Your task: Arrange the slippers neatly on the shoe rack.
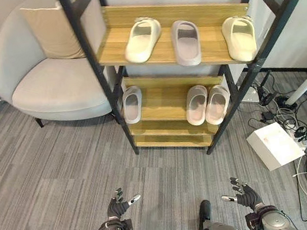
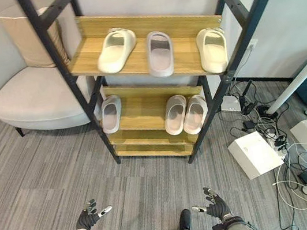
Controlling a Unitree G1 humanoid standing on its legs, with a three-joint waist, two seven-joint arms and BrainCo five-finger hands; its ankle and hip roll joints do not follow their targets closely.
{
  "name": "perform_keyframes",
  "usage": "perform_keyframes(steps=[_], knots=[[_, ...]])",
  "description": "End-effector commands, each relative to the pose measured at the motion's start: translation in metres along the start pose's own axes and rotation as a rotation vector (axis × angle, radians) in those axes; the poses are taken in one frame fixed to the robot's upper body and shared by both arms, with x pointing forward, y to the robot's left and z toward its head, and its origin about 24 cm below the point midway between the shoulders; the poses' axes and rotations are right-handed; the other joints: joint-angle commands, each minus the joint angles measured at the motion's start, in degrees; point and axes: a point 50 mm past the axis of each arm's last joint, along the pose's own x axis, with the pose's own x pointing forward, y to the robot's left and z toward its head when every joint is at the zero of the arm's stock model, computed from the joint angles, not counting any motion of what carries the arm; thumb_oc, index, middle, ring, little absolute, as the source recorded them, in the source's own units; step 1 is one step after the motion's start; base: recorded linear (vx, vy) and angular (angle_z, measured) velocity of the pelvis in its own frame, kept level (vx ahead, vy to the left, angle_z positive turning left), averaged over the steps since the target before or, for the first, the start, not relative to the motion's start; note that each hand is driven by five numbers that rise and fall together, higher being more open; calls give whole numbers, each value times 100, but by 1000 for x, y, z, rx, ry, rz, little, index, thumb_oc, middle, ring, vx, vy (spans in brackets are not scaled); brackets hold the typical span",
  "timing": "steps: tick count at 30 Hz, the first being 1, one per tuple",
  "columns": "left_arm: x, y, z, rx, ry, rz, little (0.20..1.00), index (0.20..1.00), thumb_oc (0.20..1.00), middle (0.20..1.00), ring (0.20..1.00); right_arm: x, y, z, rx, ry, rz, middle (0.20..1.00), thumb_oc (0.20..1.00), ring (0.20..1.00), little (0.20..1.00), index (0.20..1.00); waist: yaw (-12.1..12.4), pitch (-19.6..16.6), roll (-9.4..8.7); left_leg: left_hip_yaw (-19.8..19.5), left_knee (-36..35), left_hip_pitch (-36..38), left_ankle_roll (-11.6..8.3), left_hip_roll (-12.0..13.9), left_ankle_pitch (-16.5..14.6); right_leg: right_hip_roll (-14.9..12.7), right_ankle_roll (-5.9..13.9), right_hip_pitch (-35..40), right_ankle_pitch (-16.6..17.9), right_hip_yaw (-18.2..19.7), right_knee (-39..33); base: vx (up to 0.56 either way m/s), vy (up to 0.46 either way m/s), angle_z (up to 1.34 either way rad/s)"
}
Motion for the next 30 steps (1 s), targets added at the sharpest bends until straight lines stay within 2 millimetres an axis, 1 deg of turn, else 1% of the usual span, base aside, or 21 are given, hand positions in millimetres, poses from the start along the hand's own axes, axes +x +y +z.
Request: perform_keyframes(steps=[1, 2, 3, 4, 5, 7, 8, 9, 12, 13, 14, 15, 16, 18, 19, 21, 22, 23, 27, 28, 30], knots=[[10, -14, 37, 4, -139, -46, 1000, 1000, 1000, 1000, 1000, 3, -20, 24, -61, -101, -30, 1000, 1000, 1000, 1000, 1000, -18, 106, 65, -291, 549, -193, -349, 359, 253, -11, 433, 130, -563, 150, 426, 149, -234, -17], [10, -18, 39, -10, -147, -50, 1000, 1000, 1000, 1000, 1000, 4, -25, 26, -63, -105, -38, 1000, 1000, 1000, 1000, 1000, 34, 144, 88, -590, 965, -337, -407, 230, 437, 78, 345, 217, -639, 225, 402, 136, -195, -21], [10, -19, 41, -16, -151, -53, 1000, 1000, 1000, 1000, 1000, 4, -28, 27, -71, -104, -43, 1000, 1000, 1000, 1000, 1000, 66, 166, 96, -771, 1015, -480, -408, 151, 490, 103, 321, 255, -688, 245, 374, 97, -134, -17], [10, -19, 41, -17, -151, -53, 1000, 1000, 1000, 1000, 1000, 5, -28, 27, -71, -104, -43, 1000, 1000, 1000, 1000, 1000, 58, 166, 98, -780, 1025, -487, -408, 152, 485, 102, 321, 257, -691, 237, 374, 138, -63, -37], [10, -21, 39, -16, -142, -60, 1000, 1000, 1000, 1000, 1000, 6, -32, 28, -72, -99, -58, 1000, 1000, 1000, 1000, 1000, 118, 173, 34, -738, 492, -923, -279, 63, 369, 74, 366, 411, -758, 280, 241, 157, -18, -22], [10, -21, 37, -13, -138, -55, 1000, 1000, 1000, 1000, 1000, 5, -34, 26, -72, -94, -68, 1000, 1000, 1000, 1000, 1000, 209, 188, 21, -680, 231, -1259, -286, 81, 616, 95, 377, 558, -815, 313, 175, 162, 20, -10], [10, -20, 37, -11, -139, -50, 1000, 1000, 1000, 1000, 1000, 5, -34, 26, -75, -92, -71, 1000, 1000, 1000, 1000, 1000, 249, 195, 29, -680, 129, -1366, -321, 103, 774, 113, 376, 622, -840, 350, 151, 148, 69, -10], [10, -19, 36, -9, -135, -46, 1000, 1000, 1000, 1000, 1000, 5, -35, 25, -80, -92, -74, 1000, 1000, 1000, 1000, 1000, 283, 204, 45, -663, -29, -1512, -401, 187, 1020, 133, 390, 693, -868, 375, 105, 158, 91, -22], [10, -16, 33, -18, -123, -30, 1000, 1000, 1000, 1000, 1000, 5, -35, 26, -93, -91, -66, 1000, 1000, 1000, 1000, 1000, 375, 231, 81, -756, -308, -1548, -542, 388, 1295, 100, 442, 861, -934, 522, 64, 171, 162, -34], [10, -16, 32, -24, -117, -27, 1000, 1000, 1000, 1000, 1000, 5, -36, 25, -100, -86, -69, 1000, 1000, 1000, 1000, 1000, 373, 226, 101, -688, -344, -1535, -571, 484, 1343, 46, 482, 922, -967, 531, 64, 166, 213, -60], [10, -15, 31, -31, -113, -26, 1000, 1000, 1000, 1000, 1000, 5, -36, 25, -100, -85, -66, 1000, 1000, 1000, 1000, 1000, 381, 218, 107, -647, -315, -1449, -563, 496, 1262, -2, 506, 968, -992, 546, 81, 260, 358, -56], [9, -16, 25, -31, -91, -23, 1000, 1000, 1000, 1000, 1000, 5, -36, 25, -94, -83, -72, 1000, 1000, 1000, 1000, 1000, 346, 109, 128, -594, -394, -1335, -506, 420, 1166, -133, 606, 1037, -996, 596, 77, 237, 344, -43], [9, -16, 25, -32, -92, -26, 1000, 1000, 1000, 1000, 1000, 5, -35, 25, -87, -86, -71, 1000, 1000, 1000, 1000, 1000, 341, 88, 124, -574, -429, -1295, -483, 381, 1141, -184, 619, 1019, -978, 630, 97, 227, 368, -12], [9, -15, 27, -26, -103, -23, 1000, 1000, 1000, 1000, 1000, 6, -31, 26, -66, -92, -72, 1000, 1000, 1000, 1000, 1000, 335, 47, 71, -470, -471, -1163, -360, 249, 1007, -327, 682, 958, -929, 745, 143, 101, 220, -8], [9, -15, 27, -26, -103, -23, 1000, 1000, 1000, 1000, 1000, 6, -31, 26, -66, -92, -72, 1000, 1000, 1000, 1000, 1000, 343, 49, 67, -462, -471, -1158, -358, 246, 1005, -330, 684, 957, -930, 753, 145, 93, 254, -21], [11, -13, 34, -21, -124, -14, 1000, 1000, 1000, 1000, 1000, 11, -19, 25, -60, -77, -46, 1000, 1000, 1000, 1000, 1000, 421, 73, -80, -268, -440, -1057, -98, 21, 764, -610, 846, 787, -746, 900, 352, 110, 381, -25], [13, -10, 39, -19, -137, -6, 1000, 1000, 1000, 1000, 1000, 13, -13, 29, -63, -93, -26, 1000, 1000, 1000, 1000, 1000, 468, 92, -123, -185, -442, -1023, -4, -53, 702, -705, 902, 654, -620, 935, 570, 80, 329, -30], [13, -9, 40, -13, -143, -5, 1000, 1000, 1000, 1000, 1000, 13, -11, 30, -64, -97, -16, 1000, 1000, 1000, 1000, 1000, 505, 111, -132, -143, -441, -999, 41, -84, 677, -754, 912, 589, -562, 885, 752, 31, 169, -40], [13, -5, 42, 2, -151, -2, 1000, 1000, 1000, 1000, 1000, 13, -4, 29, -66, -96, 12, 1000, 1000, 1000, 1000, 1000, 556, 120, -134, -71, -485, -891, 68, -101, 622, -770, 926, 459, -475, 728, 1002, 44, 80, -11], [13, -3, 43, 0, -156, 3, 1000, 1000, 1000, 1000, 1000, 13, -3, 31, -72, -103, 21, 1000, 1000, 1000, 1000, 1000, 542, 106, -127, -82, -503, -844, 64, -118, 617, -611, 858, 391, -513, 684, 854, 47, 7, -10], [13, -1, 44, -5, -159, 8, 1000, 1000, 1000, 1000, 1000, 13, -3, 32, -82, -107, 20, 1000, 1000, 1000, 1000, 1000, 557, 90, -117, -76, -503, -809, 54, -105, 610, -451, 787, 392, -608, 563, 690, 41, -23, -8]])
